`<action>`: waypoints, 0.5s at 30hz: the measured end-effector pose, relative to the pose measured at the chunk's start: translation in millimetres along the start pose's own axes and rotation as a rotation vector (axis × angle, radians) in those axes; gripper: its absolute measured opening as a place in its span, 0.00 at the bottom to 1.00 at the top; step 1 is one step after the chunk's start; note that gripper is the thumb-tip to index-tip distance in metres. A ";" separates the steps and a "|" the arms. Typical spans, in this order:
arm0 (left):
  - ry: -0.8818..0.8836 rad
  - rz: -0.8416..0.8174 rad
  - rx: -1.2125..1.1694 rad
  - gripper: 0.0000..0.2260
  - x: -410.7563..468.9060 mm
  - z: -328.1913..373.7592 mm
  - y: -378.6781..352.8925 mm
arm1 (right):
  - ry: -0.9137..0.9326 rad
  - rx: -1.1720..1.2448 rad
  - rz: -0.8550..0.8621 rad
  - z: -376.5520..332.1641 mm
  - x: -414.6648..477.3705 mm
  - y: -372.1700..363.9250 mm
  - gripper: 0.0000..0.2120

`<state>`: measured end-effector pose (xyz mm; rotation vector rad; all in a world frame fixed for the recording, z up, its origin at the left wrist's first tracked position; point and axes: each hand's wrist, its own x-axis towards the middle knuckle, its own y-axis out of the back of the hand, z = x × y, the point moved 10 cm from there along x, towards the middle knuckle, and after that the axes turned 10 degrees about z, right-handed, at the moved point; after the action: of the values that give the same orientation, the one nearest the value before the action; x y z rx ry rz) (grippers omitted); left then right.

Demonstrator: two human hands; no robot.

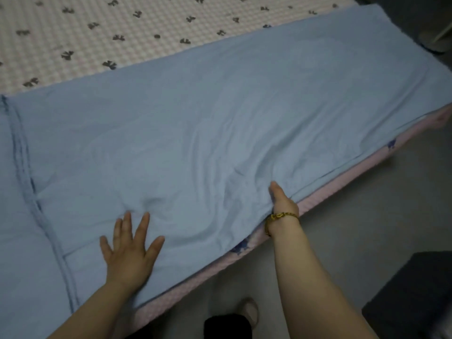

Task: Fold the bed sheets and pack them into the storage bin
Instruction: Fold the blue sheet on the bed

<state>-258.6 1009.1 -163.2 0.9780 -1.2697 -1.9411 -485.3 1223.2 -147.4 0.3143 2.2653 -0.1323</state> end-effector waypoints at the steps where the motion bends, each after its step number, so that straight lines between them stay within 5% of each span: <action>1: 0.030 0.009 -0.014 0.38 0.5 9.8 -2.2 | 0.005 0.030 0.001 -18.3 10.6 0.4 0.21; 3: 0.049 0.007 0.001 0.29 0.4 32.7 -9.2 | 0.109 -0.010 0.039 -55.9 34.1 11.3 0.20; 7: 0.021 0.039 0.016 0.29 1.8 70.1 -12.5 | 0.097 -0.040 -0.045 -74.7 59.8 27.4 0.14; 12: -0.014 0.023 0.029 0.41 16.1 126.3 -23.2 | 0.007 0.101 -0.201 -114.8 96.7 16.8 0.06; 15: -0.095 0.011 0.014 0.55 32.8 168.7 -31.1 | 0.024 0.138 -0.146 -148.4 116.4 12.6 0.19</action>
<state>-420.5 1074.1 -155.5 0.8923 -1.3401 -1.9937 -663.4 1285.8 -138.4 0.2235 2.3070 -0.3644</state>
